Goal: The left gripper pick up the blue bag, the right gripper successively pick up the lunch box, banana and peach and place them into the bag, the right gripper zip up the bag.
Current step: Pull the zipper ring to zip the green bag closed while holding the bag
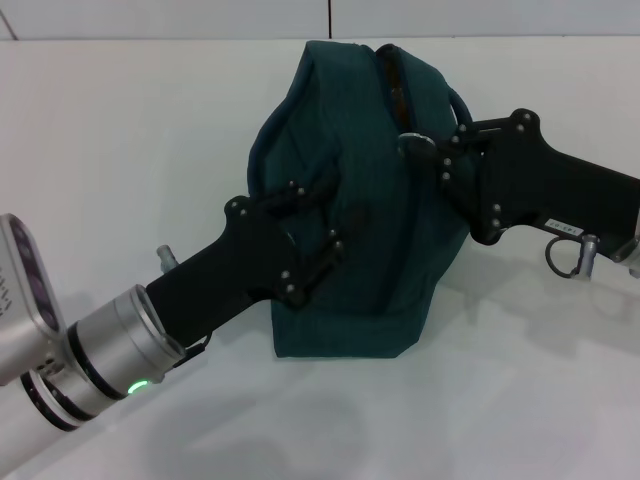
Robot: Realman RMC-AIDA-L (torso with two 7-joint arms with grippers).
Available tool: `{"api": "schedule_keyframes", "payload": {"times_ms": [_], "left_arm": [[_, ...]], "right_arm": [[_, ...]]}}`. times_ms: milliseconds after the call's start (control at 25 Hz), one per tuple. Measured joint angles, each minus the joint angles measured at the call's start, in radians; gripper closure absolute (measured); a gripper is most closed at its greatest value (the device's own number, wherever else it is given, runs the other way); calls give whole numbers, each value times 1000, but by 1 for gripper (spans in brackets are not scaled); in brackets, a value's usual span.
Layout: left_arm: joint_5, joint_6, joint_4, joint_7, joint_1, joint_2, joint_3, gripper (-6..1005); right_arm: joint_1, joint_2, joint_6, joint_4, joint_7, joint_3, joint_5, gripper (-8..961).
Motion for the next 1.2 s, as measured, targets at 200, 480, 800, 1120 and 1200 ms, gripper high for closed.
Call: {"api": "schedule_keyframes", "payload": {"times_ms": [200,480,800,1120,1200], "left_arm": [[16,0,9,5,3,0,1,668],[109,1,52,31,9,0,2,894],[141,3,88,68,26,7,16,949],[154,2,157,56,65,13,30,950],[147,-2,158,55,66,15,26,950]], "right_arm": [[-1,0,-3,3,0,0,1,935],[-3,0,-6,6,0,1,2,935],[-27,-3,-2,15,0,8,60,935],[-48,-4,2,77,-115,10,196,935],[-50,-3,1,91,-146,10,219,935]]}}
